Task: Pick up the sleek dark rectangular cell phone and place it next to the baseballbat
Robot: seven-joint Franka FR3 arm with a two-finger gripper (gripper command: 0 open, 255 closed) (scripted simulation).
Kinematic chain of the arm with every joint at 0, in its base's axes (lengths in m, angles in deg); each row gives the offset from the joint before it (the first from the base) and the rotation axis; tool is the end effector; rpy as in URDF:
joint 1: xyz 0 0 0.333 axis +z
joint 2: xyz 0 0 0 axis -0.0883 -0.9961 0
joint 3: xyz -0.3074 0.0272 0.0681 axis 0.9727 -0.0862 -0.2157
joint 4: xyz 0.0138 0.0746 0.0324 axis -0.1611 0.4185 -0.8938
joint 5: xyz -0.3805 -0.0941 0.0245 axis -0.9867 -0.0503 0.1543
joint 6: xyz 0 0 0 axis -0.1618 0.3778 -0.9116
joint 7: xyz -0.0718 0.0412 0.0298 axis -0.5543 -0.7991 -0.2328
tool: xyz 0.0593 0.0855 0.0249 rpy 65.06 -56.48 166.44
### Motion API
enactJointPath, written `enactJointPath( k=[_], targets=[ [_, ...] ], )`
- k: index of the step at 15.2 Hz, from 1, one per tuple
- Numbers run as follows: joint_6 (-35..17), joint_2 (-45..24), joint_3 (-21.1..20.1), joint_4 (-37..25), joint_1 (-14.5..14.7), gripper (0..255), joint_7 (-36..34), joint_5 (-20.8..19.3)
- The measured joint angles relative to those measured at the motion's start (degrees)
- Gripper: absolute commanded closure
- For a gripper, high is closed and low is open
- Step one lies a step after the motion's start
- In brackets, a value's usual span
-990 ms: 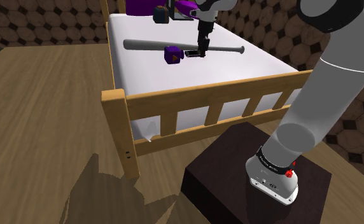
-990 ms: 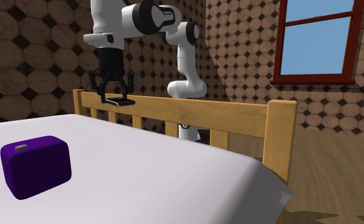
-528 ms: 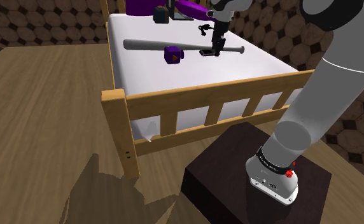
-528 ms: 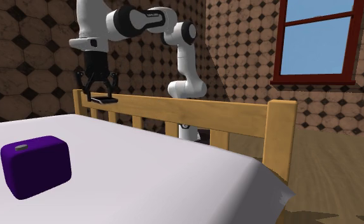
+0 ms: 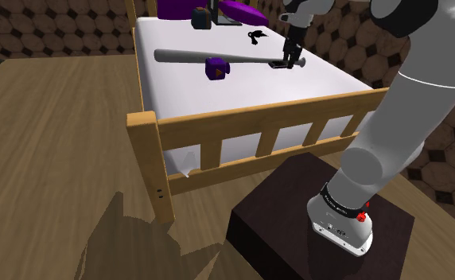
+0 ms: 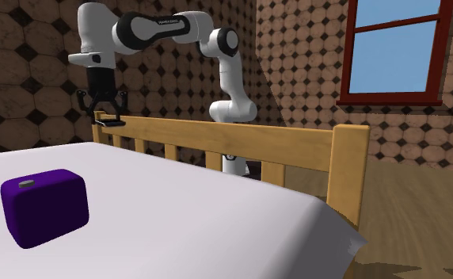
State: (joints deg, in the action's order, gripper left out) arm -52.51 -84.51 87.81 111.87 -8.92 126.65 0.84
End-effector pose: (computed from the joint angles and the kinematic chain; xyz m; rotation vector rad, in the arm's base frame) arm 0.4901 -0.3351 0.4774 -2.8161 -1.3580 -0.0071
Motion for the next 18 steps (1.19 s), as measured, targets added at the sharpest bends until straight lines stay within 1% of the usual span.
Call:
enactJointPath(
  k=[4,18],
  targets=[
    [-1.11,-0.63,0.71,0.61,-1.02,255,1.95,0.33],
    [-11.19,-3.87,0.45,7.75,-1.32,255,3.29,2.00]
  ],
)
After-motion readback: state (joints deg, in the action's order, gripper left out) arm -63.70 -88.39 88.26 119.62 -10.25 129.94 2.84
